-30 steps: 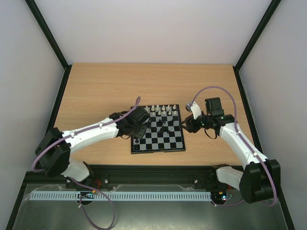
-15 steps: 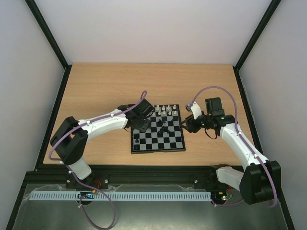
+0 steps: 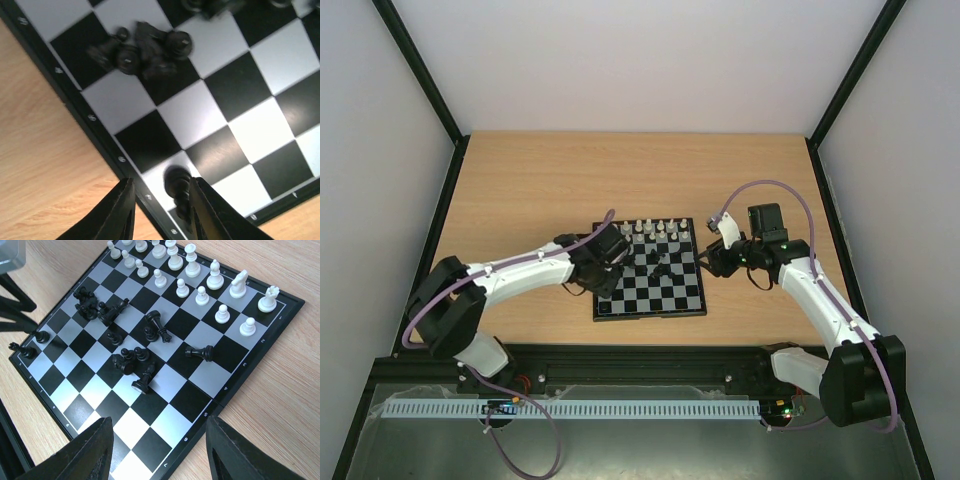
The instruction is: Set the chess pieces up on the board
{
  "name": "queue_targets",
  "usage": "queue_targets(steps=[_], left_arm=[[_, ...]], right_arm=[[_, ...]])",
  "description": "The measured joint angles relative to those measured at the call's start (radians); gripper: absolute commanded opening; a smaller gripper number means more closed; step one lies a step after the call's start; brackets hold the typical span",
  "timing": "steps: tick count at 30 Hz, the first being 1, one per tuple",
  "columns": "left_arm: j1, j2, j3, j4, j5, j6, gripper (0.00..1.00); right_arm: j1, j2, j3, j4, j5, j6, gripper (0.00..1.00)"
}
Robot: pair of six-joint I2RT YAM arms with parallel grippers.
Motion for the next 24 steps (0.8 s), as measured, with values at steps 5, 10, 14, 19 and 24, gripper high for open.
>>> queue_targets(steps=[5,10,14,19,24], left_arm=[[-0.03,0.001,-0.003,-0.008,0.029,-0.013,0.28],[-0.032,0.013,-0.003,-0.009,0.031,-0.024,0.22],[-0.032,0.018,-0.003,-0.01,0.032,-0.027,0.16],[-0.032,0.023,-0.003,-0.009,0.032,-0.03,0.1],[-0.045,0.039,0.006,-0.01,0.031,-0.031,0.08]], right_arm=[[0.0,0.0,0.0,0.0,0.0,0.0,0.53],[0.0,0.0,0.0,0.0,0.0,0.0,0.53],[0.0,0.0,0.0,0.0,0.0,0.0,0.53],[0.0,0.0,0.0,0.0,0.0,0.0,0.53],[0.0,0.0,0.0,0.0,0.0,-0.001,0.53]])
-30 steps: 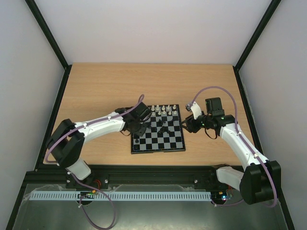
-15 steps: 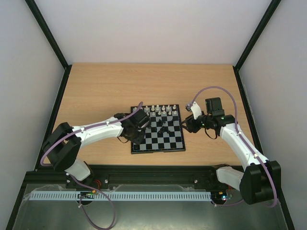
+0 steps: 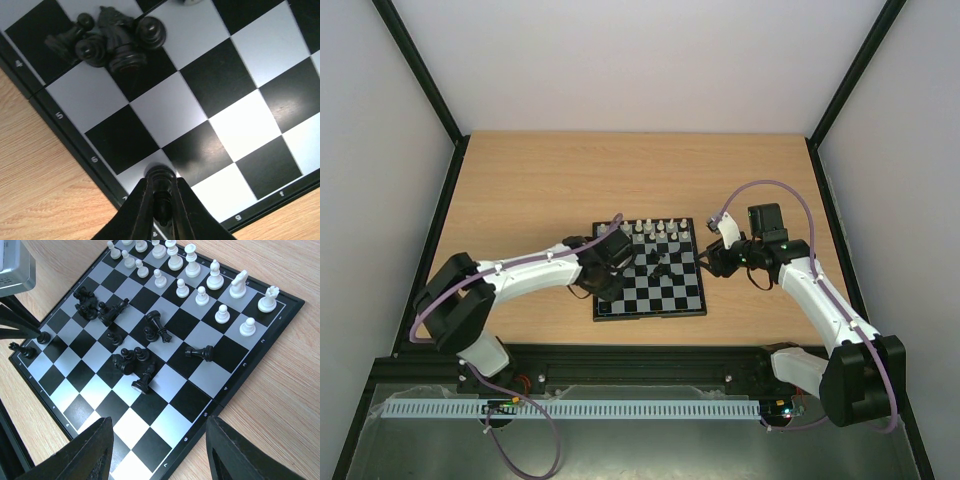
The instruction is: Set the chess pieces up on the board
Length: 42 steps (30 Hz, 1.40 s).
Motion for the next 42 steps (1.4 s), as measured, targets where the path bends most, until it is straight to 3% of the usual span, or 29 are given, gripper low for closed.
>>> queue_targets(steps=[21,40,42], left_arm=[[-0.175,0.071,0.077,0.009,0.011,-0.022,0.06],[-0.181,0.095,0.097,0.02,0.013,-0.035,0.05],[-0.181,0.095,0.097,0.02,0.013,-0.035,0.08]], right_arm=[[0.0,0.0,0.0,0.0,0.0,0.0,0.53],[0.0,0.0,0.0,0.0,0.0,-0.001,0.53],[0.0,0.0,0.0,0.0,0.0,-0.001,0.53]])
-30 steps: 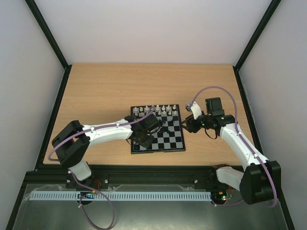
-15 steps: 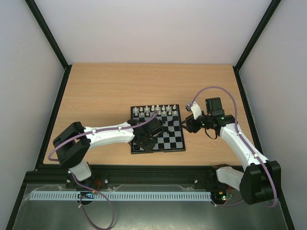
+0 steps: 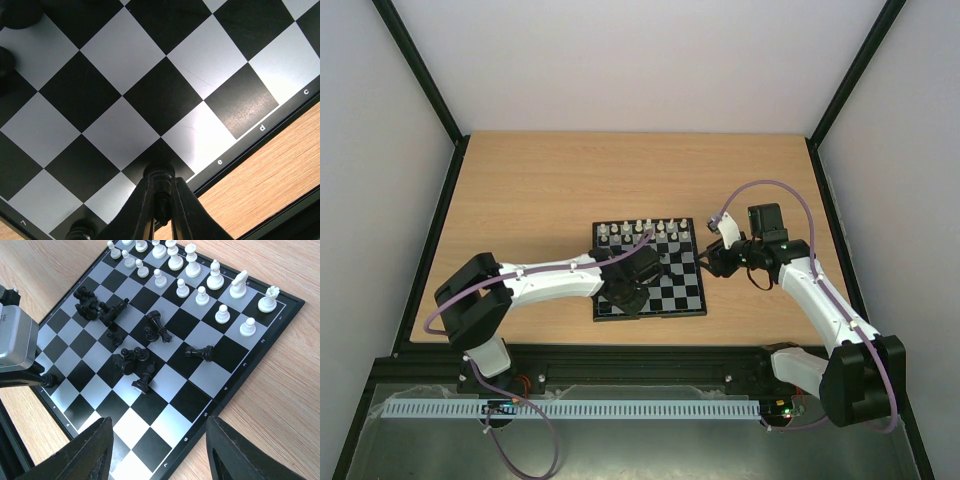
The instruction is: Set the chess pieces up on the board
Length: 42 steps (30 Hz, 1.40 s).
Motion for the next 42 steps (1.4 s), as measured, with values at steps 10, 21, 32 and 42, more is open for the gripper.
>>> queue_targets(steps=[10,21,32,42], left_arm=[[-0.002,-0.003,0.007,-0.016,-0.011,-0.006,0.29],[0.149,-0.05,0.129,-0.003,-0.053,0.033,0.23],[0.168,0.174,0.281,0.038,-0.056,0.081,0.25],[0.168,0.229,0.292,0.042,-0.058,0.092,0.23]], right_arm=[[0.0,0.0,0.0,0.0,0.0,-0.001,0.53],[0.0,0.0,0.0,0.0,0.0,-0.001,0.53],[0.0,0.0,-0.001,0.0,0.0,-0.001,0.53],[0.0,0.0,-0.001,0.0,0.0,-0.001,0.53]])
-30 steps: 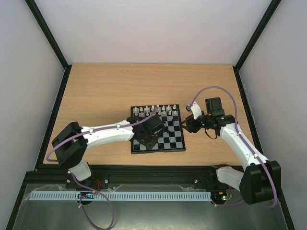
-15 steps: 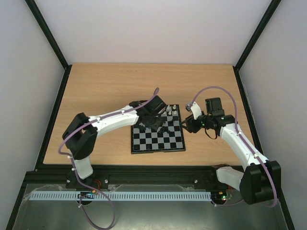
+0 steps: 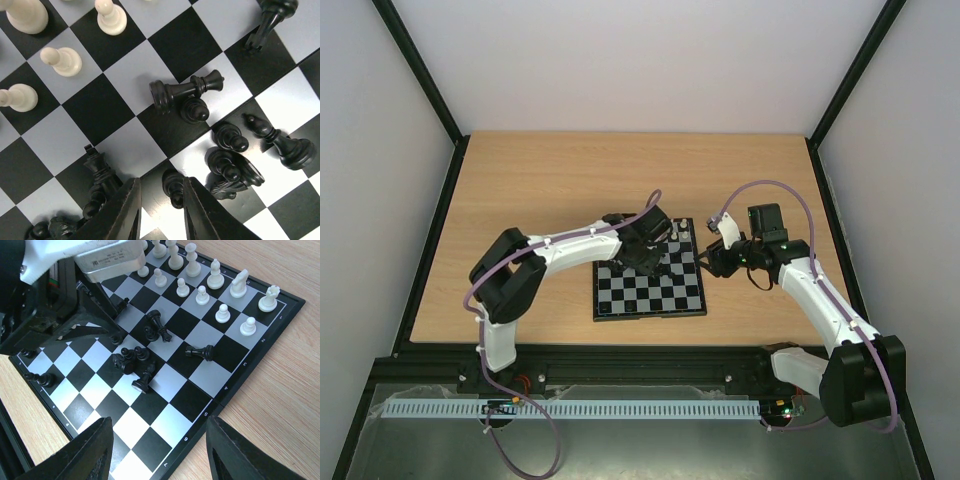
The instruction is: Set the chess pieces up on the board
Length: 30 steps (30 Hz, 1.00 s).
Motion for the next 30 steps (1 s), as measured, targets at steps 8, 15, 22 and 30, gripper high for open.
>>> queue_targets(steps=[8,15,22,30], left_arm=[[0.0,0.021,0.0,0.005,0.014,0.003,0.19],[0.0,0.024,0.0,0.005,0.026,0.004,0.16],[-0.002,0.027,-0.001,0.005,0.034,0.005,0.1],[-0.002,0.027,-0.003,0.004,0.04,0.007,0.05]], right_arm=[[0.0,0.0,0.0,0.0,0.0,0.0,0.53],[0.0,0.0,0.0,0.0,0.0,0.0,0.53],[0.0,0.0,0.0,0.0,0.0,0.0,0.53],[0.0,0.0,0.0,0.0,0.0,0.0,0.53]])
